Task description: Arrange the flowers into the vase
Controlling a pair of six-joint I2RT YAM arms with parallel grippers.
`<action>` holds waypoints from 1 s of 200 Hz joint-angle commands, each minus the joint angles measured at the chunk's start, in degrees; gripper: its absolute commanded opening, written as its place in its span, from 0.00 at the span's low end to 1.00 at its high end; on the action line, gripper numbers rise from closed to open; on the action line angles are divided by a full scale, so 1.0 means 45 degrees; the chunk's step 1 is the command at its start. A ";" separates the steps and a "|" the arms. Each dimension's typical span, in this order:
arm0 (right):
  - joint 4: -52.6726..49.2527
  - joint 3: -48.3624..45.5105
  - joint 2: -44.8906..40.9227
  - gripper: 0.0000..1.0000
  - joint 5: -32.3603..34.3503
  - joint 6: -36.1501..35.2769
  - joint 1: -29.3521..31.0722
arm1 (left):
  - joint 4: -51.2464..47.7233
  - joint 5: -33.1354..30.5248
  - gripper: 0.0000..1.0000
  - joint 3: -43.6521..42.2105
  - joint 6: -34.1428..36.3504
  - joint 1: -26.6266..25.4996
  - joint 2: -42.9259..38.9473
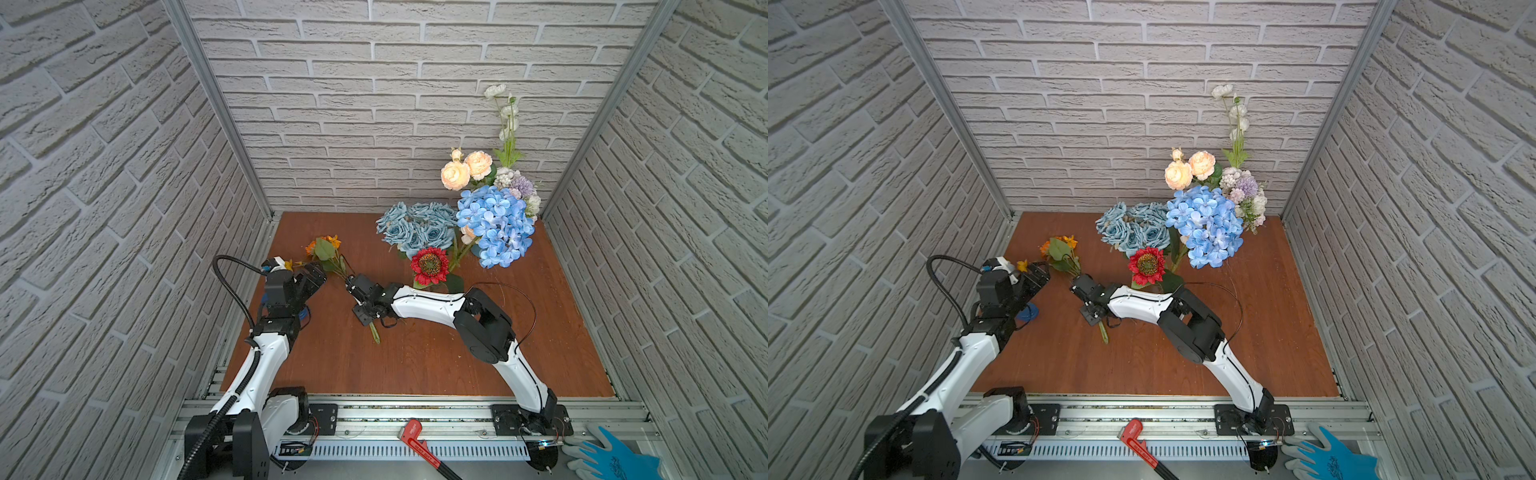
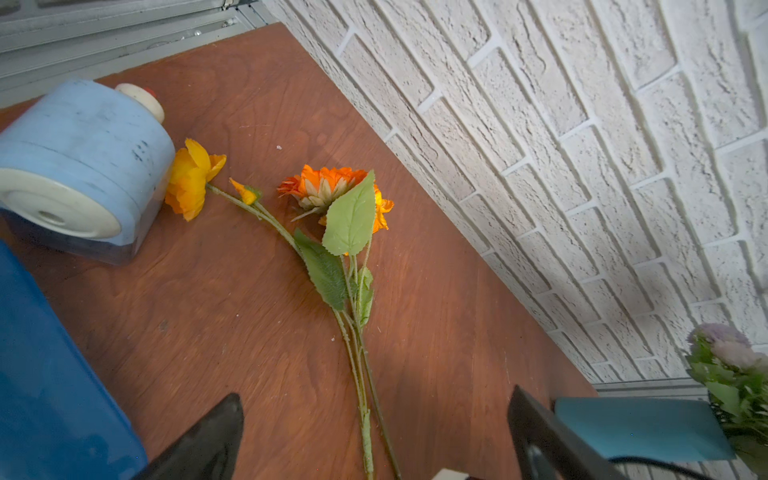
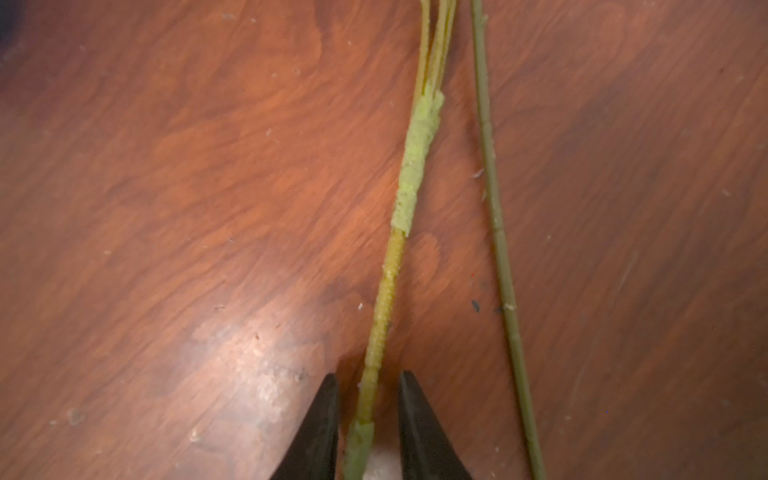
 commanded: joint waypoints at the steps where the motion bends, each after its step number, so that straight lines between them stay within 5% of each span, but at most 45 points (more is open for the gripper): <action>1: 0.0411 0.0335 0.0146 0.21 -0.0090 0.0468 -0.0003 | -0.0121 -0.0173 0.98 0.0205 0.0109 0.0092 -0.0809; 20: 0.0422 0.0326 0.0048 0.06 0.0055 0.0494 -0.0008 | -0.0503 -0.0478 0.98 0.0316 0.0417 0.0114 -0.1144; 63: 0.1126 -0.0437 -0.1508 0.06 0.0192 0.0743 -0.0047 | -0.0657 -0.0495 0.98 0.0289 0.0499 0.0208 -0.1341; 127: 0.2404 -0.1895 -0.3738 0.06 -0.1471 0.1798 -0.0928 | 0.0242 0.0185 0.98 0.0204 0.0382 0.0231 -0.1427; 200: 0.3538 -0.2808 -0.3625 0.06 -0.2936 0.2593 -0.1348 | 0.2753 0.2039 0.96 -0.0868 -0.0819 -0.0135 -0.0440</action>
